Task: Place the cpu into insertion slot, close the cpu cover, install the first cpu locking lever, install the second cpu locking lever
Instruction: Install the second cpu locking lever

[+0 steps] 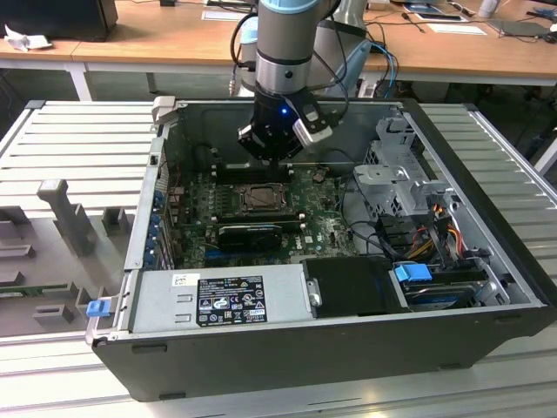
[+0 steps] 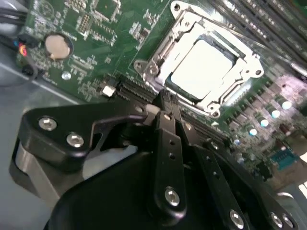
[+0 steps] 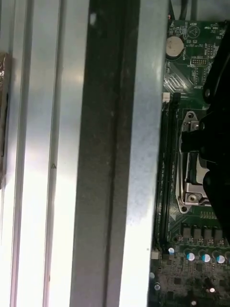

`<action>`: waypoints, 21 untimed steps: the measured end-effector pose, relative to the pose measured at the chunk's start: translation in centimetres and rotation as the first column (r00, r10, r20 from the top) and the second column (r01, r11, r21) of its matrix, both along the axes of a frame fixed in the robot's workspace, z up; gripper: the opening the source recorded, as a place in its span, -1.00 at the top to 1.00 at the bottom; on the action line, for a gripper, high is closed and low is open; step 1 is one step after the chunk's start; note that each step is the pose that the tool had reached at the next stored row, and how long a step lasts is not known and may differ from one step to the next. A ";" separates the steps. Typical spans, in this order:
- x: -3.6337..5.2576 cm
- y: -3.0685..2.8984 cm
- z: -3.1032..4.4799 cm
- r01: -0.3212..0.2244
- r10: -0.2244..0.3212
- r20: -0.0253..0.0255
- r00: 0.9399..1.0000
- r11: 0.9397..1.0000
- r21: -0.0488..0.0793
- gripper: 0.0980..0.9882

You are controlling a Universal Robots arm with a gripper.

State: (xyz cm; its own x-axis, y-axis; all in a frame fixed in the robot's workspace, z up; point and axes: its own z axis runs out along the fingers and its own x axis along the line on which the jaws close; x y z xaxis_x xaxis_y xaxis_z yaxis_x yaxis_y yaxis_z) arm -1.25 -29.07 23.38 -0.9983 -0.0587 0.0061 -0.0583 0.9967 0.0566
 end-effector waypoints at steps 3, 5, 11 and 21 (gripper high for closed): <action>0.00 0.00 0.70 0.000 0.000 0.000 1.000 1.000 0.000 0.98; 0.01 -0.08 0.71 0.000 0.000 0.000 1.000 1.000 0.000 0.98; 0.00 -0.90 0.68 0.000 0.000 0.000 1.000 1.000 0.000 0.98; 0.00 -1.99 1.25 0.000 0.000 0.000 1.000 1.000 0.000 0.98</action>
State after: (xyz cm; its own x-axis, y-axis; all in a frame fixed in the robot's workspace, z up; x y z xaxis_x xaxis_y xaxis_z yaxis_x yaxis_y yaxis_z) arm -1.26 -31.06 24.63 -0.9983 -0.0587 0.0063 -0.0583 0.9967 0.0564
